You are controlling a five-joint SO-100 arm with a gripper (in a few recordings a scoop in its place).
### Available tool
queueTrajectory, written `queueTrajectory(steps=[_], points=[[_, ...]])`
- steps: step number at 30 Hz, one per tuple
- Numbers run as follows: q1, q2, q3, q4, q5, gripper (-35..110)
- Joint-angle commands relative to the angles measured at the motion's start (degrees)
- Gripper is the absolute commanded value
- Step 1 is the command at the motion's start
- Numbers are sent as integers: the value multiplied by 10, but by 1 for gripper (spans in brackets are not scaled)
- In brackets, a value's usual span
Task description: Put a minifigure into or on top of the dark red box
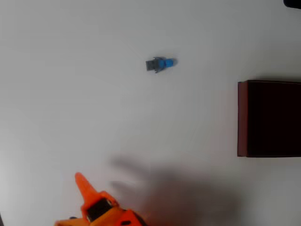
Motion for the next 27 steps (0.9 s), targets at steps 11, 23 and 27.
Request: queueTrajectory(steps=[11, 23, 27], points=[[215, -432, -350, -30, -140, 31], [363, -674, -541, -46, -225, 30], [384, -775, -611, -54, -250, 30]])
